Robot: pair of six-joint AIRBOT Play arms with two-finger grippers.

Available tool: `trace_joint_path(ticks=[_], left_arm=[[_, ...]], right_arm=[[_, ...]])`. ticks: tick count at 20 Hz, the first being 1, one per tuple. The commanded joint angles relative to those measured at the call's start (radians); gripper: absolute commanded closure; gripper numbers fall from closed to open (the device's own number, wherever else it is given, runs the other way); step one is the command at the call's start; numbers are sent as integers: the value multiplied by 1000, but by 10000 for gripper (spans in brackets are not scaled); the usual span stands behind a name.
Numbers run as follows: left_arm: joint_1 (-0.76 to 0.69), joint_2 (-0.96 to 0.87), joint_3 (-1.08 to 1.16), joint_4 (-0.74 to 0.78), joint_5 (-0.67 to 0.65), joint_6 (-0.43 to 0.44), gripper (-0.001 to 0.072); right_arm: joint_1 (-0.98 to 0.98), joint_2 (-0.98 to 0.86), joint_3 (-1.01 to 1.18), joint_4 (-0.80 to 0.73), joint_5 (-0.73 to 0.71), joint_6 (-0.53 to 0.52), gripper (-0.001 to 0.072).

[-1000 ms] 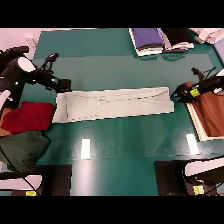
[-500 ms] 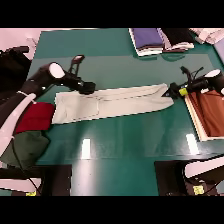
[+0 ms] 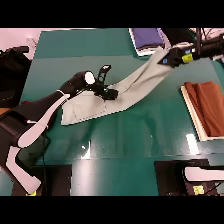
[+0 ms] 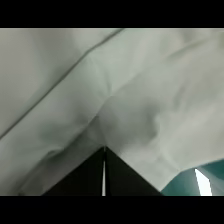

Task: Fold the shirts.

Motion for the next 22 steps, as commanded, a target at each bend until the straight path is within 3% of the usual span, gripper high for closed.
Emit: trace_joint_path(ticks=[1, 7, 12, 15, 18, 19, 20, 22], left_arm=[[-14, -47, 22, -34, 15, -7, 680], [10, -42, 60, -25, -42, -6, 679], [179, 98, 99, 65, -152, -7, 679], [322, 274, 99, 153, -173, -3, 679], [445, 452, 99, 238, -185, -3, 679], [475, 500, 99, 258, -187, -3, 678], [501, 543, 99, 268, -187, -2, 679], [534, 597, 99, 281, -187, -2, 678]], right_arm=[[107, 19, 113, 1, 1, 48, 696], [222, 19, 142, 2, -15, 74, 696], [342, 10, 142, 6, -93, 75, 696], [485, -56, 142, 92, -194, 66, 696], [669, -181, 142, 215, -396, 1, 690], [732, -231, 144, 260, -488, -30, 571], [781, -274, 151, 291, -555, -63, 396], [836, -348, 218, 273, -568, -65, 356]])
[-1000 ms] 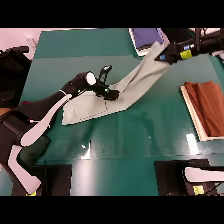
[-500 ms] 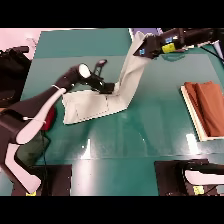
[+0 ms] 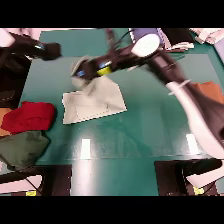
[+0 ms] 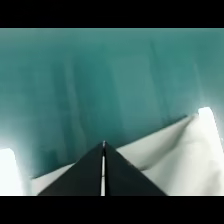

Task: Fold the shirts.

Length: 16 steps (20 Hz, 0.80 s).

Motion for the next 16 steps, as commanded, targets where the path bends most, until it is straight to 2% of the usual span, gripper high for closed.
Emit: trace_joint_path(ticks=[1, 3, 7, 12, 13, 14, 15, 16], left_arm=[[74, 121, 1, 64, -11, 1, 679], [72, 129, 1, 60, -32, 6, 679], [2, 123, 0, 64, -29, 32, 679], [-76, 123, 0, 62, -11, 73, 679], [-81, 123, 0, 62, -10, 73, 679], [-82, 123, 0, 53, -8, 72, 679], [-82, 123, 0, 53, -9, 72, 679], [-82, 123, 0, 53, -10, 72, 679]], right_arm=[[111, -116, 79, 41, -118, -45, 356], [82, -109, 91, -24, -71, -42, 357], [-77, -71, 47, -227, 134, 60, 357], [-353, 75, -301, -290, 177, 88, 375], [-404, 93, -366, -288, 165, 89, 358], [-451, 100, -422, -277, 156, 90, 206], [-488, 96, -465, -268, 151, 104, 105], [-511, 83, -497, -269, 145, 113, 105]])
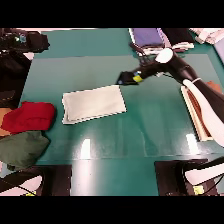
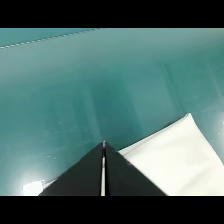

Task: Fold the shirts.

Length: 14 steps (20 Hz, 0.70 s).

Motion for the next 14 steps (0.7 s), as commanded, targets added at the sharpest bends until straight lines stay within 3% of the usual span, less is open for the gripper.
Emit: trace_joint_path(ticks=[1, 9, 12, 13, 14], left_arm=[[-11, 1, 0, -3, 5, 8, 679], [-11, 1, 0, -8, 4, 8, 679], [-11, 1, 0, -62, 4, 8, 679], [-11, 1, 0, -87, 5, 8, 679], [-18, 1, 0, -103, 6, 8, 679]], right_arm=[[-115, -9, -147, -5, -3, 25, 106], [65, -251, -65, 257, -74, -25, 132], [148, -320, 59, 253, -97, -26, 396], [166, -329, 93, 248, -117, -28, 589], [178, -330, 126, 244, -141, -39, 695]])
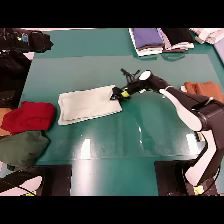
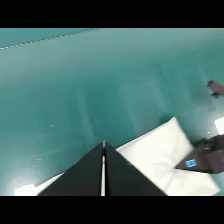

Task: Fold the shirts.

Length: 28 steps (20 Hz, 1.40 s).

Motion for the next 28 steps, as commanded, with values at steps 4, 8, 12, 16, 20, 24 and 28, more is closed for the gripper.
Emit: trace_joint_path(ticks=[4, 8, 12, 16, 20, 24, 28], left_arm=[[-124, 1, 0, -19, 4, 2, 679], [-242, 1, 0, -16, 16, 8, 679], [-281, 1, 0, -21, 33, 7, 679], [-281, 1, 0, -24, 46, -4, 679], [-281, 1, 0, -26, 68, -30, 679], [-281, 1, 0, -28, 68, -32, 679], [-281, 1, 0, -28, 68, -48, 679]], right_arm=[[-2, 19, 200, -69, -64, -8, 695], [-208, 190, 204, -333, 42, 76, 695], [-499, 347, 204, -582, 195, 149, 695], [-814, 430, 204, -613, 253, 161, 696], [-1021, 438, 204, -585, 261, 165, 695], [-1093, 451, 204, -492, 229, 165, 695], [-1089, 533, 205, -466, 128, 165, 695]])
